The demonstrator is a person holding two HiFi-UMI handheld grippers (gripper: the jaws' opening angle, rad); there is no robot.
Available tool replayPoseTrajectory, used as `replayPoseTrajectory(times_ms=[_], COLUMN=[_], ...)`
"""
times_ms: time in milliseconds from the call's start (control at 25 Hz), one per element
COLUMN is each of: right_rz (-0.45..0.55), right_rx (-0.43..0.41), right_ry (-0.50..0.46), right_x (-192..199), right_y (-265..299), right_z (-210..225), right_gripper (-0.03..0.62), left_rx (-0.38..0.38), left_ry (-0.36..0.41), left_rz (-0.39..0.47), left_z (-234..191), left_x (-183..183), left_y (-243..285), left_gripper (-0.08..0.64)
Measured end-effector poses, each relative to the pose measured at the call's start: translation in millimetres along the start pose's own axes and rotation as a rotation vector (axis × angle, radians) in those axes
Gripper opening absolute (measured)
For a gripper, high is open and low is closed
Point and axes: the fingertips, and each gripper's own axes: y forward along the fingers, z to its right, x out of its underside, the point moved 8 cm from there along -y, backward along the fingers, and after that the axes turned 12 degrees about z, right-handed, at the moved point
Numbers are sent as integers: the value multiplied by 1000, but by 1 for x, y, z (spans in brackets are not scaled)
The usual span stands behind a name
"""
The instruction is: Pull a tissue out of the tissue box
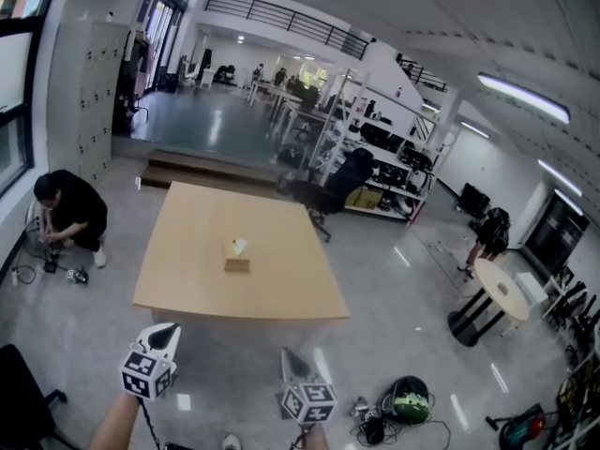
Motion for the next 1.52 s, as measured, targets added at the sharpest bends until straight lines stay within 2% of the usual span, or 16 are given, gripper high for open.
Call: replayPoseTrajectory(times_ms=[280, 1000, 1520], right_rz=[1, -22, -34], right_rx=[-3, -69, -120], right_ry=[7, 34, 50], right_x=[6, 12, 23], right_y=[36, 176, 242], right_z=[18, 103, 138], right_gripper=[0, 0, 0], left_rx=[-6, -60, -113], left_ry=[-3, -6, 8], left_rz=[-1, -16, -33], left_z=[-16, -52, -68], left_x=[7, 24, 35], left_y=[37, 178, 229], left_gripper=[8, 8, 8])
